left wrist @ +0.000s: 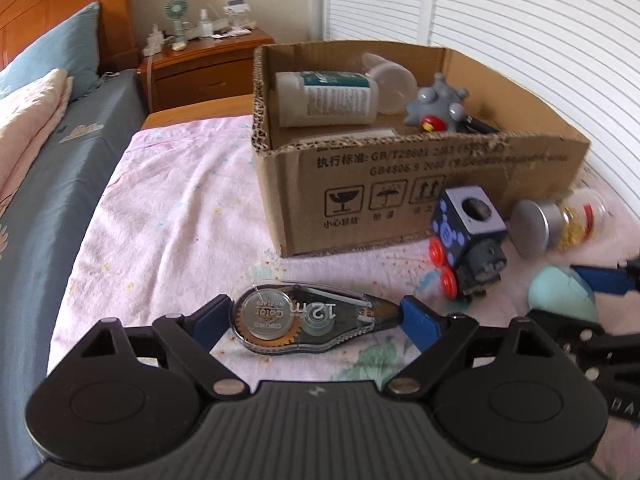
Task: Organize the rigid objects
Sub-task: 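Grasp the correction tape with left tool while right tool grasps the teal case, then carry the correction tape and teal case into the box and release both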
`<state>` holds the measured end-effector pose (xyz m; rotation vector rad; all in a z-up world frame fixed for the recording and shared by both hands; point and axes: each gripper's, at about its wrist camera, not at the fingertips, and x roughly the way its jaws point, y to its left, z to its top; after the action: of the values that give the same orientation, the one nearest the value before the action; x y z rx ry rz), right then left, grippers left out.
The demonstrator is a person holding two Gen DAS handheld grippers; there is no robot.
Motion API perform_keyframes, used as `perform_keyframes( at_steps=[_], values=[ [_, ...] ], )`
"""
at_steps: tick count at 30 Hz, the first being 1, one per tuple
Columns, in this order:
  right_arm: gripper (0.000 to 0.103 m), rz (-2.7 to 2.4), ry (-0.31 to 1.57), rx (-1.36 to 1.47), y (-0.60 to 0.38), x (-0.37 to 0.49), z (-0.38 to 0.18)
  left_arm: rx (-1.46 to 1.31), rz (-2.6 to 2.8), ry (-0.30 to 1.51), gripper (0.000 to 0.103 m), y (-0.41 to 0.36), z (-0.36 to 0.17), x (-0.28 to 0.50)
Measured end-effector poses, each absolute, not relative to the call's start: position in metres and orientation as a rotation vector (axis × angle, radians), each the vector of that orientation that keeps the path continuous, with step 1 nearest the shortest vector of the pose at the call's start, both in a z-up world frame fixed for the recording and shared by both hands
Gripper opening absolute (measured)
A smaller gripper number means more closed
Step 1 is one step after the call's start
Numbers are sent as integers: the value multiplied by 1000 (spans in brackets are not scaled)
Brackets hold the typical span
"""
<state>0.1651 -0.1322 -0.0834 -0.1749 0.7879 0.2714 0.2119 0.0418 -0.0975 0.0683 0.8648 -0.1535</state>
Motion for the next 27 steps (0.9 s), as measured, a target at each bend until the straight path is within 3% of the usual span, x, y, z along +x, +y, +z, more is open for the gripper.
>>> perform_keyframes(
  at_steps=[14,27],
  values=[
    [58,349,766,-220,-147,145,-38,161,-342,821,89,41,-28,194],
    [58,361,654,-266,-148,162,14,158,-347,696,90,15,5,257]
  ],
)
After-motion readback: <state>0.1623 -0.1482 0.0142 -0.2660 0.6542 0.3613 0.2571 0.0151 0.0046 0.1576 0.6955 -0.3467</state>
